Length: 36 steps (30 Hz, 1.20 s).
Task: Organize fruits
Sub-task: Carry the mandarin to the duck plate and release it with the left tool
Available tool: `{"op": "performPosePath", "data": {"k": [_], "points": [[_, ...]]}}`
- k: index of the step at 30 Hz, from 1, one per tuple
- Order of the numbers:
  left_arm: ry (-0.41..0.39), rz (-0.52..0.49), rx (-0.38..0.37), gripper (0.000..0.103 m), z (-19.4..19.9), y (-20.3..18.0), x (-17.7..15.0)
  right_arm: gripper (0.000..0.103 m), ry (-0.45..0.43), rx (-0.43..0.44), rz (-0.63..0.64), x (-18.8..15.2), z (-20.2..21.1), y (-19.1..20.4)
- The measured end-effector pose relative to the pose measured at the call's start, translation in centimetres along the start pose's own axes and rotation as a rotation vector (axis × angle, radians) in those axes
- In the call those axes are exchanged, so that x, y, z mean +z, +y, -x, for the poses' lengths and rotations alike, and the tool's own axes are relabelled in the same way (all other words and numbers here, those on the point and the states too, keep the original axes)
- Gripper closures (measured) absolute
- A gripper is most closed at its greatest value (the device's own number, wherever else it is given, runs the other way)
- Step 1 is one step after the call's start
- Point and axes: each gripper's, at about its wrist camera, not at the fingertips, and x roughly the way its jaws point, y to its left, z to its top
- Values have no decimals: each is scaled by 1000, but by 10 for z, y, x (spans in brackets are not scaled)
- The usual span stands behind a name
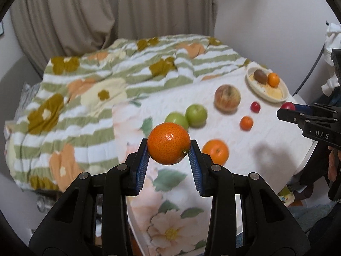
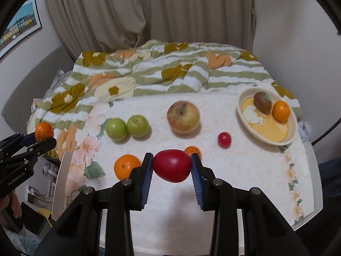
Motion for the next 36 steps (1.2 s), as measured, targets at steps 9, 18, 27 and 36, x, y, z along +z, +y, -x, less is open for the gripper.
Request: {"op": "performPosePath", "data": {"k": [9, 18, 27, 36], "points": [[-82, -7, 21, 59, 1, -65, 45, 70, -63, -2, 7, 12, 21, -61], [-86, 22, 8, 59, -31, -150, 91, 70, -71, 10, 57, 36, 23, -149], [-32, 74, -8, 59, -89, -221, 127, 70, -20, 47, 104, 58, -1, -226], [55, 61, -62, 59, -150, -259, 154, 70, 53, 62, 75, 62, -34, -275]]}}
